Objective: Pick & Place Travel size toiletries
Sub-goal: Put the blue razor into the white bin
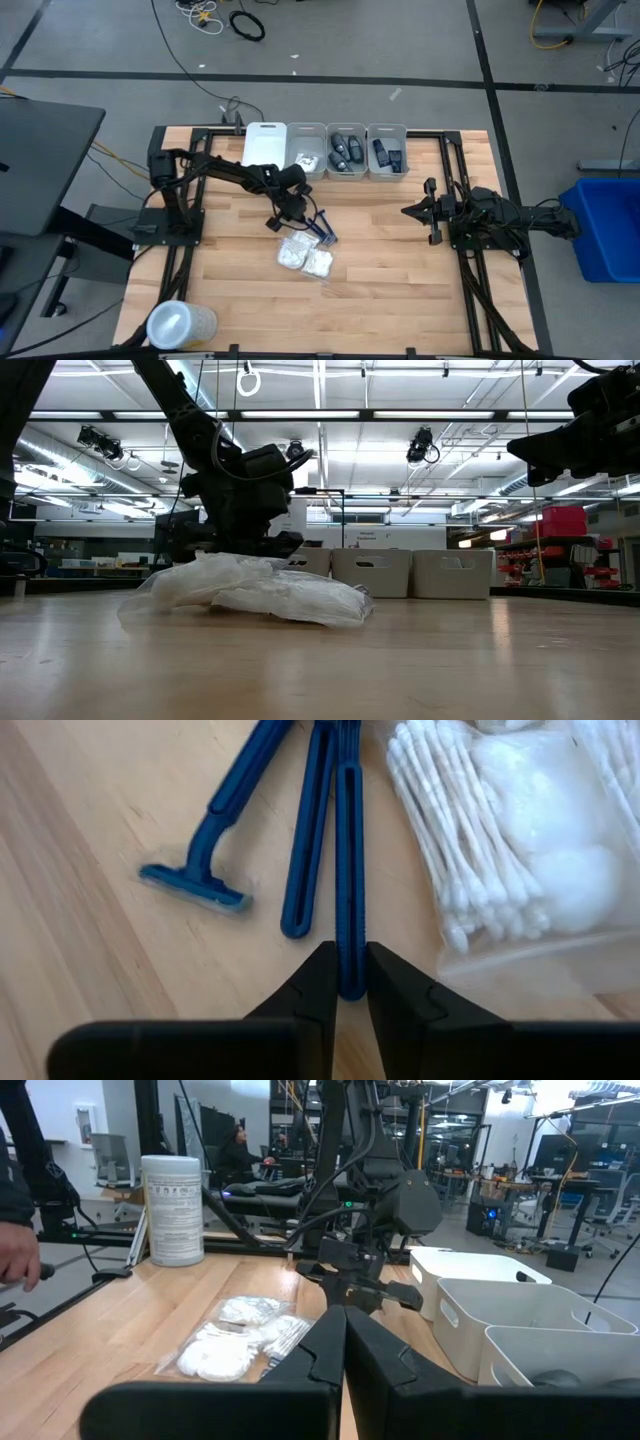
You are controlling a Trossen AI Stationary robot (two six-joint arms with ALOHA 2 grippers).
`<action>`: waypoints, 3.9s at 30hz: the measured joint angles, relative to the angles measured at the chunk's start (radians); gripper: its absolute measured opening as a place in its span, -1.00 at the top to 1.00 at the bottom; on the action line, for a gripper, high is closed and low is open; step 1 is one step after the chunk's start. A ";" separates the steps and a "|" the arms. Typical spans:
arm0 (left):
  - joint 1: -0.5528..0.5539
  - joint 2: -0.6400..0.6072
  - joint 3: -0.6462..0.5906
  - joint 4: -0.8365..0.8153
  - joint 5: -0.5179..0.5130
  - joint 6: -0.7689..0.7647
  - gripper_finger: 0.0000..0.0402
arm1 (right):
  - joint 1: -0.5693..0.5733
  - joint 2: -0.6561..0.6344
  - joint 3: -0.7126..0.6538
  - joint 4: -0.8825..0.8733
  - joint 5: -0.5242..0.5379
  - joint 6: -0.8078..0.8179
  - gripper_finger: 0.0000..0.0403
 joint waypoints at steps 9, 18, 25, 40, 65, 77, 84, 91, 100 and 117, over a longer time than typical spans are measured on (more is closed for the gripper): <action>0.001 -0.036 -0.003 -0.057 -0.011 0.002 0.77 | 0.000 0.000 0.000 0.000 0.000 0.000 0.93; 0.000 -0.077 -0.003 -0.050 -0.019 0.006 0.77 | 0.000 0.000 0.000 0.000 0.000 0.000 0.93; 0.000 -0.083 -0.002 -0.055 -0.024 0.006 0.75 | 0.000 0.000 0.000 0.000 0.000 0.000 0.93; 0.002 -0.262 -0.001 -0.104 -0.110 -0.056 0.78 | 0.000 0.000 0.000 0.000 0.000 0.000 0.93; 0.069 -0.504 -0.001 -0.084 -0.238 -0.251 0.77 | 0.000 0.000 0.000 0.000 0.000 0.000 0.93; 0.188 -0.601 -0.001 -0.085 -0.282 -0.342 0.79 | 0.000 0.000 0.000 0.000 0.000 0.000 0.93; 0.244 -0.600 -0.001 -0.119 -0.335 -0.499 0.77 | 0.000 0.000 0.000 0.000 0.000 0.000 0.93; 0.280 -0.600 -0.001 -0.141 -0.350 -0.560 0.76 | 0.000 0.000 0.000 0.000 0.000 0.000 0.93; 0.338 -0.599 -0.001 -0.200 -0.446 -0.664 0.79 | 0.000 0.000 0.000 0.000 0.000 0.000 0.93; 0.444 -0.599 -0.001 -0.309 -0.530 -0.856 0.75 | 0.000 0.000 0.000 0.000 0.000 0.000 0.93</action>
